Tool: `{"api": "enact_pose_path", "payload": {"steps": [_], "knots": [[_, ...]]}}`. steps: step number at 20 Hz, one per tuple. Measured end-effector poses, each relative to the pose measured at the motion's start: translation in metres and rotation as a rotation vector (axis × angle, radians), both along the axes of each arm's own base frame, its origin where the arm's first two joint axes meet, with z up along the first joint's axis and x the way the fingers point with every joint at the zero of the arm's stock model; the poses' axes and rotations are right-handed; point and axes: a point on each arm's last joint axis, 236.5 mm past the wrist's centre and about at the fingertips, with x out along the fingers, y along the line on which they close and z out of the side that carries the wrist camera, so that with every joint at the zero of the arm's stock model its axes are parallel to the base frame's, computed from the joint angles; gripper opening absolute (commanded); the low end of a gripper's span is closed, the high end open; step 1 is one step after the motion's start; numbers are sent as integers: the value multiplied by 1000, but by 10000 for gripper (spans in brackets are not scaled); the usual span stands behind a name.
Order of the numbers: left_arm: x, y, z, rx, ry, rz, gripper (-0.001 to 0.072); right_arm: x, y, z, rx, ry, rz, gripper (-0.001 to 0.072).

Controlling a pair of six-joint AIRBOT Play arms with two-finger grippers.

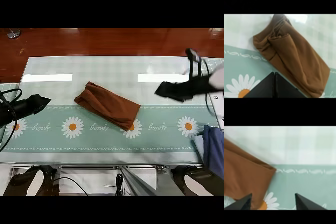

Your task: Fold the shirts.

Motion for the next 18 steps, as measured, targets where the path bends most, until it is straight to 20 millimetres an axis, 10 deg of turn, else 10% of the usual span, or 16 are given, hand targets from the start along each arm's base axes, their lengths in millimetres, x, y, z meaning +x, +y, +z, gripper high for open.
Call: {"api": "enact_pose_path", "payload": {"steps": [7,14,16,18], "knots": [[-11,-16,-24,-10,49,-45,21,-64,59,-99,295,213,-84,617],[-13,-28,-26,-20,49,-74,21,-48,105,-127,344,359,75,603],[-13,-29,-25,-27,46,-74,21,-46,121,-132,350,384,117,400],[-13,-30,-24,-33,44,-74,21,-38,130,-138,324,373,161,26]]}}
